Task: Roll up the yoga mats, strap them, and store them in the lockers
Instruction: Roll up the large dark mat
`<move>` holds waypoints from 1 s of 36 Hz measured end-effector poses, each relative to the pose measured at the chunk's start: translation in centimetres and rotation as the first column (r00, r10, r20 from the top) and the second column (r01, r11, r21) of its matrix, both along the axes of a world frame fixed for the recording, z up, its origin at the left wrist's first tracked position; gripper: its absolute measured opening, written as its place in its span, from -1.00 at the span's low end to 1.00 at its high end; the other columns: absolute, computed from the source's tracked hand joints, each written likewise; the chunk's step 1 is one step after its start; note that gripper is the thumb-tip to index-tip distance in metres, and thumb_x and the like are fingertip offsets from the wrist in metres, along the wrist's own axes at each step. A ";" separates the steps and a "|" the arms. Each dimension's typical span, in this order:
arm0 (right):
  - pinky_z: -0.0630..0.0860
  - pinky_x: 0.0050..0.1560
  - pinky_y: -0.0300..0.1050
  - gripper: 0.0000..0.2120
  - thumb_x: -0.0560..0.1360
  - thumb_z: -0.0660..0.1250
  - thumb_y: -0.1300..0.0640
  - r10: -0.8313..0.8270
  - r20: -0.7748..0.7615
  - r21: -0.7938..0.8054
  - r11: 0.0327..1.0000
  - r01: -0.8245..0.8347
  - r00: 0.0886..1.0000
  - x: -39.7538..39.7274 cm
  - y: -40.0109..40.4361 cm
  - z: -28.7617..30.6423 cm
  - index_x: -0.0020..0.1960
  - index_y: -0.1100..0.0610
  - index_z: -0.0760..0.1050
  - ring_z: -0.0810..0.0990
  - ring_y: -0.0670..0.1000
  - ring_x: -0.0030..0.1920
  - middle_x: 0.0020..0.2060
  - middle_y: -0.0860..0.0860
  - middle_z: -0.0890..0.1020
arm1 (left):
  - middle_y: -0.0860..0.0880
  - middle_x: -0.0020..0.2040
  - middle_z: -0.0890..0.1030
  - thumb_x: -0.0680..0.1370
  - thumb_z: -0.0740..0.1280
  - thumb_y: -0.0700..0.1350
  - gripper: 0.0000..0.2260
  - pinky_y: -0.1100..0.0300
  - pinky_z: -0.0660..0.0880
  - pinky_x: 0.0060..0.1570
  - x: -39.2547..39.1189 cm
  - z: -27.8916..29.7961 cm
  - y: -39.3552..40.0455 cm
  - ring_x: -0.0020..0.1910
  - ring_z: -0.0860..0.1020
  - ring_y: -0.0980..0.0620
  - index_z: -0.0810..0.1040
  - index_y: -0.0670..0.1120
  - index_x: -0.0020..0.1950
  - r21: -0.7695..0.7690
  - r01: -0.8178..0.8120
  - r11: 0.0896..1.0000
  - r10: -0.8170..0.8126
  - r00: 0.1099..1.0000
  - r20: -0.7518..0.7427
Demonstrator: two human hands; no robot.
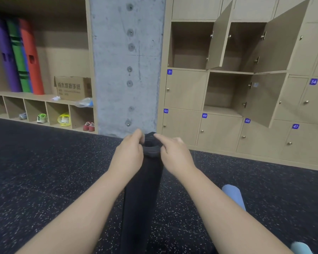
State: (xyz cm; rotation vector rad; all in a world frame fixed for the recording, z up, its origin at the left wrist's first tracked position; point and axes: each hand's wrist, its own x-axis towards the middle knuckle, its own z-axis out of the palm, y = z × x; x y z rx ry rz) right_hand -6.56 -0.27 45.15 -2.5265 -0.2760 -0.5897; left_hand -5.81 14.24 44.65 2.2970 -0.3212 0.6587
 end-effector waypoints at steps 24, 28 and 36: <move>0.32 0.01 -0.10 -0.60 0.65 0.04 -0.05 -0.106 -0.153 0.107 0.987 0.123 0.983 0.3 -0.1 0.6 0.46 -0.08 0.34 0.48 0.10 0.21 0.29 0.10 0.43 | -0.04 0.45 0.37 0.48 0.07 -0.45 -0.39 0.16 0.20 0.45 1.8 -1.8 2.3 0.44 0.30 0.00 0.33 -0.08 0.50 0.017 0.047 0.999 -0.046 0.997 -0.055; 0.34 0.11 -0.08 -0.53 0.61 0.12 -0.09 -0.078 -0.189 0.139 0.985 0.105 0.979 0.6 0.4 0.7 0.51 -0.09 0.25 0.45 0.08 0.28 0.36 0.09 0.38 | -0.09 0.45 0.36 0.49 0.08 -0.45 -0.41 0.21 0.17 0.43 2.3 -1.4 2.1 0.44 0.29 -0.02 0.32 -0.12 0.50 0.001 0.023 1.000 -0.023 0.997 -0.069; 0.23 0.33 -0.11 -0.51 0.60 0.07 0.15 -0.013 -0.284 0.227 0.971 0.080 0.959 0.8 1.1 1.7 0.53 0.10 0.24 0.20 0.07 0.48 0.42 0.12 0.36 | -0.02 0.30 0.54 0.52 0.12 -0.41 -0.52 0.30 0.32 0.18 2.9 -0.9 2.2 0.25 0.46 0.06 0.51 -0.07 0.35 -0.129 0.044 0.991 -0.063 0.988 -0.144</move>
